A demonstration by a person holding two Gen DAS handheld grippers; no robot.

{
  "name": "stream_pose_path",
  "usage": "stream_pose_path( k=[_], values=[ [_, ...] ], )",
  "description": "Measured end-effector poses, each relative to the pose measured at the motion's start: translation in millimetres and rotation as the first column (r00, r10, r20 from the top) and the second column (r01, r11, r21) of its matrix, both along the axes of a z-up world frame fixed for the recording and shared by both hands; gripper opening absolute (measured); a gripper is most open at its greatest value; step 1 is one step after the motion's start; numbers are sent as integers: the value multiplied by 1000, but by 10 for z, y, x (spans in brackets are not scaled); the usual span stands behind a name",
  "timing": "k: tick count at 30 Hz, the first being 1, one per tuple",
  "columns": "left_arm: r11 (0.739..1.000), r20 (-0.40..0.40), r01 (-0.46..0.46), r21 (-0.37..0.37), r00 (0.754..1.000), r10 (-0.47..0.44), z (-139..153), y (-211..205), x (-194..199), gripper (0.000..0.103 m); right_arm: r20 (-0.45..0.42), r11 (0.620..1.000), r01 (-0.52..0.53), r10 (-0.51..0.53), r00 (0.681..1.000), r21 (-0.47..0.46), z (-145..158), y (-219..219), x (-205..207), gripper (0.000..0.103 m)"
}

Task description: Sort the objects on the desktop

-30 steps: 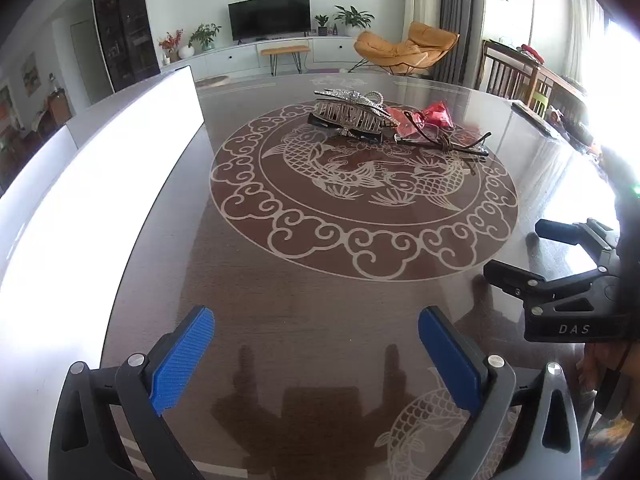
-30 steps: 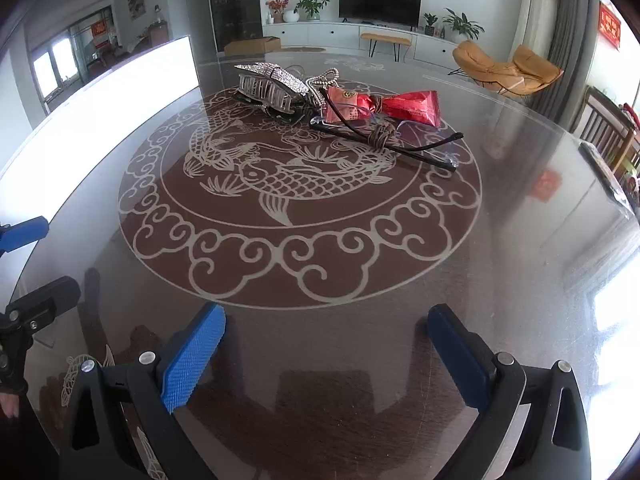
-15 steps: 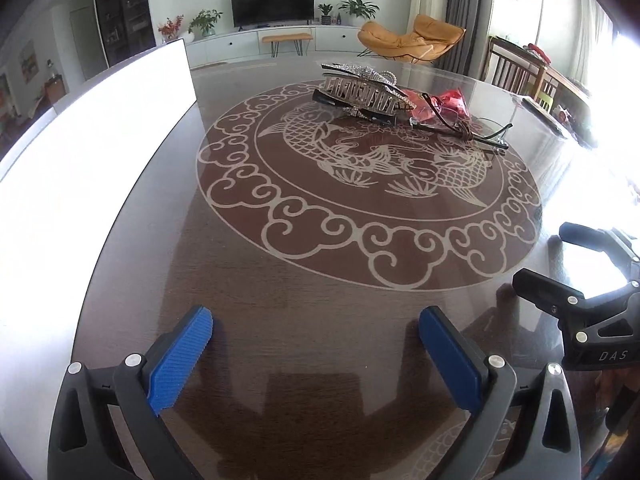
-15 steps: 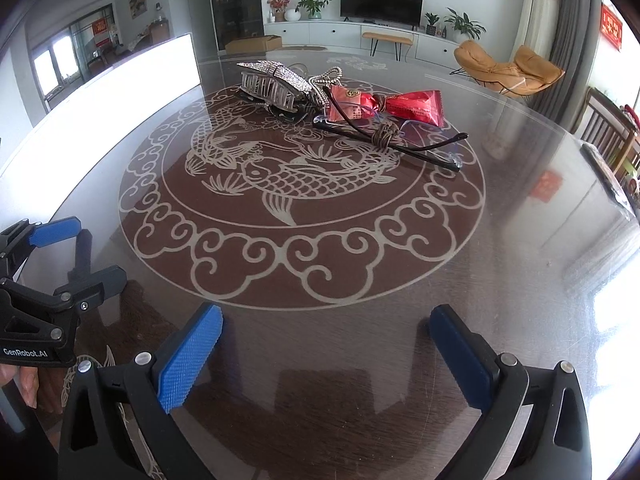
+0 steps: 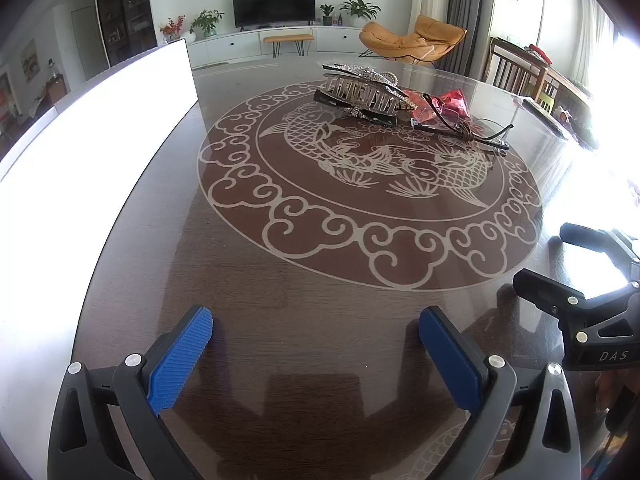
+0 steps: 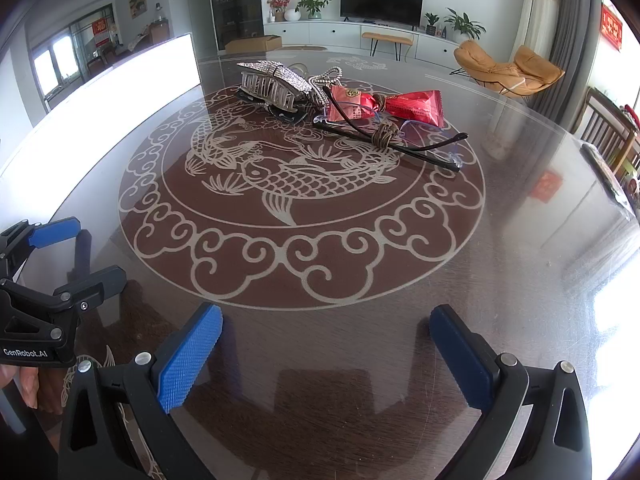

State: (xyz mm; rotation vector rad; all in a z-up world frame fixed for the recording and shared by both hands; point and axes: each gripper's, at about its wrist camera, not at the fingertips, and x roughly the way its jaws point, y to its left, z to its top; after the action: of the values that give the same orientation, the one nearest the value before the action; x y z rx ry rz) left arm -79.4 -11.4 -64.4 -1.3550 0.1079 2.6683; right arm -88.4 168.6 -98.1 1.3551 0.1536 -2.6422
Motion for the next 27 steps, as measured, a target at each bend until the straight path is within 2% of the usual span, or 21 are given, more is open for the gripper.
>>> stream_pose_path(
  k=[27],
  values=[
    [1000, 0, 0, -2, 1000, 0, -4, -1, -20, 103, -1, 1000, -1, 1, 1000, 0, -4, -4, -1, 103]
  ],
)
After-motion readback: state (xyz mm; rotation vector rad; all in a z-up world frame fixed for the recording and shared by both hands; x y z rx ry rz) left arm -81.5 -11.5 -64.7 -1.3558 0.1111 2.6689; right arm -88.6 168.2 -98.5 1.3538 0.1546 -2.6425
